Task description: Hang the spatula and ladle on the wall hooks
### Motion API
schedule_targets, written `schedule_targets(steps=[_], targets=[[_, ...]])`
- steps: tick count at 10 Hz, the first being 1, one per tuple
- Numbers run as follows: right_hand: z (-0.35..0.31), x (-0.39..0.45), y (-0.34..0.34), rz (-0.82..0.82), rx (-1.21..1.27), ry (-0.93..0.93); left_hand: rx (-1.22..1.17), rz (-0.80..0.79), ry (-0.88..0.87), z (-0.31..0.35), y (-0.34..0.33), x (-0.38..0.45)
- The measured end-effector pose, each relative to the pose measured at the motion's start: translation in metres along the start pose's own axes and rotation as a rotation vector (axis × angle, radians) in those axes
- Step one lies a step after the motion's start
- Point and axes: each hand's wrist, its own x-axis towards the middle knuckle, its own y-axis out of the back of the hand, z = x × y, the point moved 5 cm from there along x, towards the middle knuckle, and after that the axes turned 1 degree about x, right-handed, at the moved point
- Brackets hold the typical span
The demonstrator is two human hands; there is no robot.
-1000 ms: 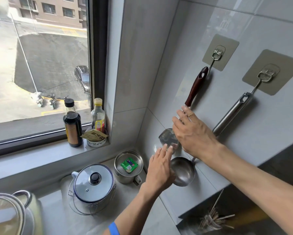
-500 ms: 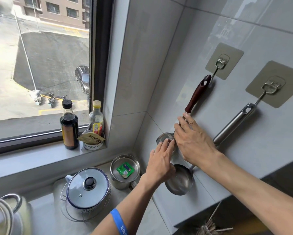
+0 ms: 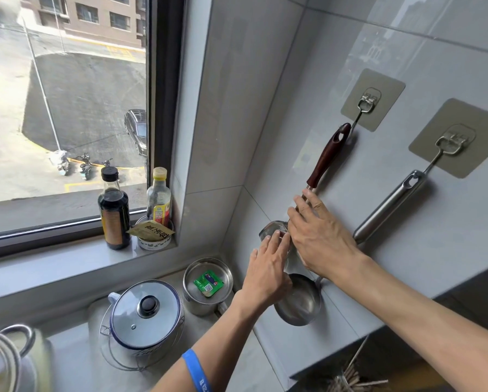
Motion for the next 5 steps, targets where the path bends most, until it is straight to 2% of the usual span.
schedule_targets(steps=[5], targets=[[-0.0009, -0.0067, 0.0064, 0.009, 0.011, -0.026, -0.047, 0.041, -0.027, -0.0006, 0.0061, -0.0028]])
